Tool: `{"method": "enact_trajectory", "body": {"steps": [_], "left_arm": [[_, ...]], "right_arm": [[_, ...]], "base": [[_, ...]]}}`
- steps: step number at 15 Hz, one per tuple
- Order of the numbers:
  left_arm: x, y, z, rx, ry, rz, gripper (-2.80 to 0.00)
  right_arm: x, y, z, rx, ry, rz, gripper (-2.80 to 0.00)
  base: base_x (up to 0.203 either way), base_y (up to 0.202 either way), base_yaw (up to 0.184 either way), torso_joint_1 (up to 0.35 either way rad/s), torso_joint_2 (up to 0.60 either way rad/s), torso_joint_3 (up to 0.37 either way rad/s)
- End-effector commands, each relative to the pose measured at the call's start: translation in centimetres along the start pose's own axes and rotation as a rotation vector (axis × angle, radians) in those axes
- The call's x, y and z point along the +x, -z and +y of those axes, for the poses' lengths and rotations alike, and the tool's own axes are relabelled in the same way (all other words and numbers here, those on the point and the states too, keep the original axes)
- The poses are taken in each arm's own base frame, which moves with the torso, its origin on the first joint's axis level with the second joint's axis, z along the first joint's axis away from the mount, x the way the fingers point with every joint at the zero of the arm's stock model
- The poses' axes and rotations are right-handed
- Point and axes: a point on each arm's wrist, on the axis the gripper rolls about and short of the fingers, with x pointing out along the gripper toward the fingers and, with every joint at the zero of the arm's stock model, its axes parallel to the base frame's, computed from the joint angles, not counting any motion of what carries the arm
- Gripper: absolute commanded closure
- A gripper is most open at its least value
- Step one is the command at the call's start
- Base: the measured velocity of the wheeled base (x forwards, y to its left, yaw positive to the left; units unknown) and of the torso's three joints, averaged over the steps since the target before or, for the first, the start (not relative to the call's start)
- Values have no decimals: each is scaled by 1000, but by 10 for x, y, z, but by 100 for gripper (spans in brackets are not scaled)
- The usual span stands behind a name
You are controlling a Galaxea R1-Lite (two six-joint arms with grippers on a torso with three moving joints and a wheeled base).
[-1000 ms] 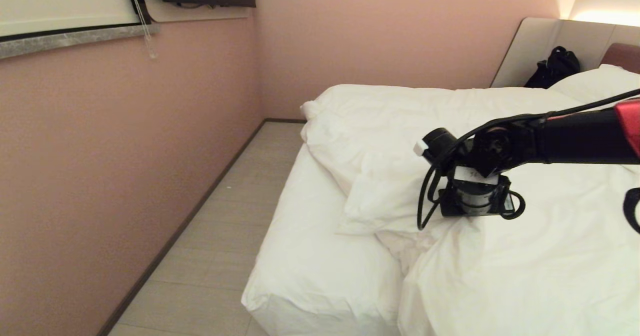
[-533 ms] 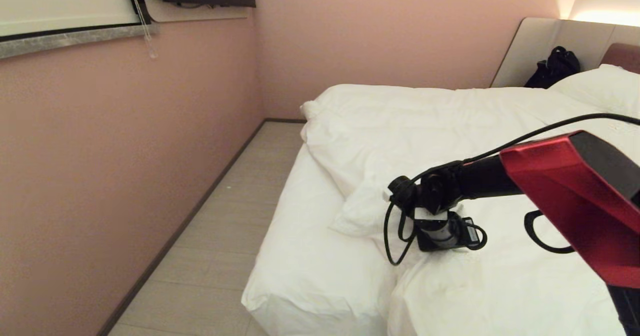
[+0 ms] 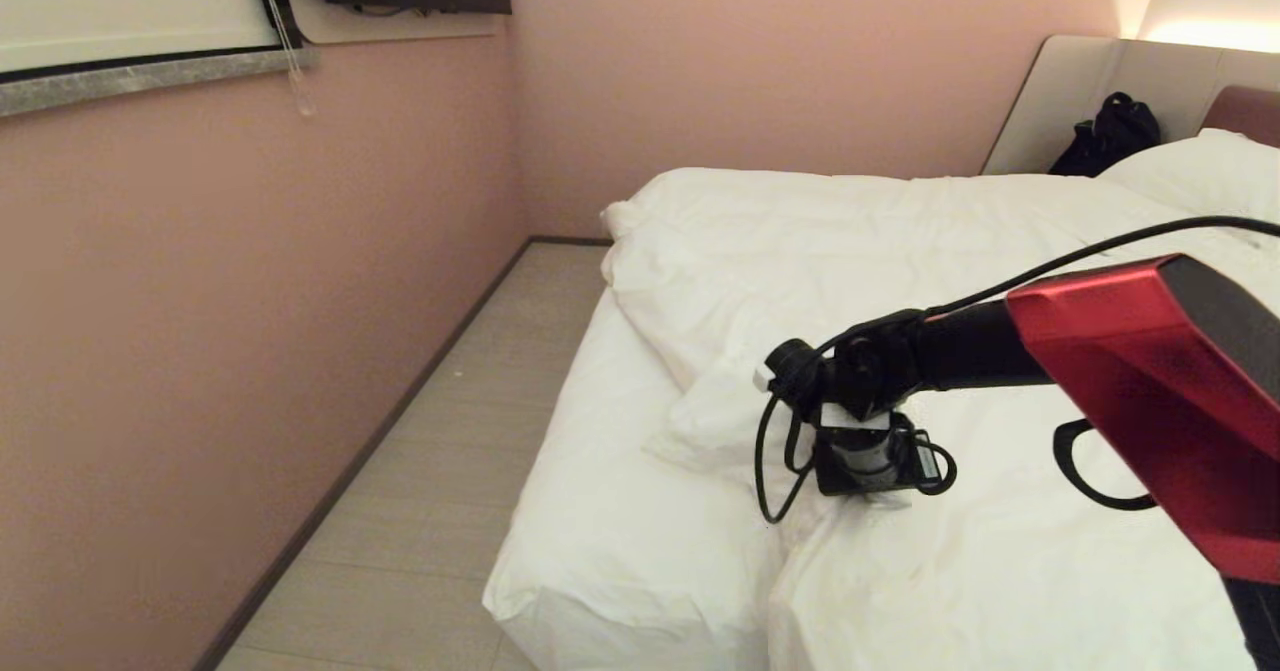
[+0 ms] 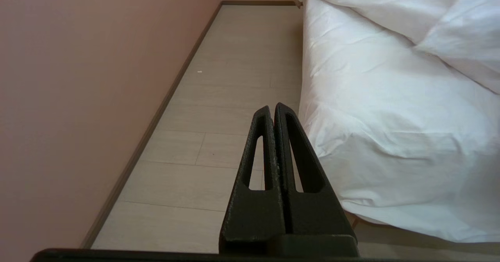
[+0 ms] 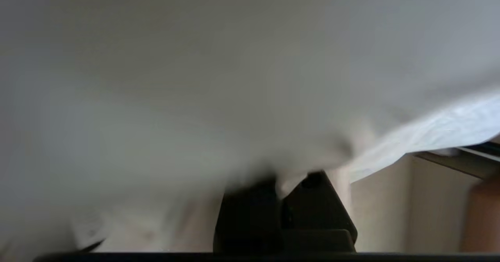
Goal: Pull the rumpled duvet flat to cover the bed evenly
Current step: Flatten the corners of the folded blanket
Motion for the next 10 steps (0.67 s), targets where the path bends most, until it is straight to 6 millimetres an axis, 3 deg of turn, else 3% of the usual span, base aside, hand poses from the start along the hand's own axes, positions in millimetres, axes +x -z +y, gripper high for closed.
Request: {"method": "enact_trajectory", "body": {"steps": [1, 3, 10], "left_arm": [[0, 0, 0, 0, 0, -1, 0], [0, 0, 0, 0, 0, 1, 0], [0, 0, 0, 0, 0, -1, 0]], "right_arm": [[-32, -5, -18, 20, -171, 48, 0], [-40, -2, -25, 3, -176, 70, 0], [-37, -1, -23, -1, -173, 79, 0]], "base": [[0, 0, 0, 0, 0, 0], [0, 0, 0, 0, 0, 0], [0, 0, 0, 0, 0, 0]]}}
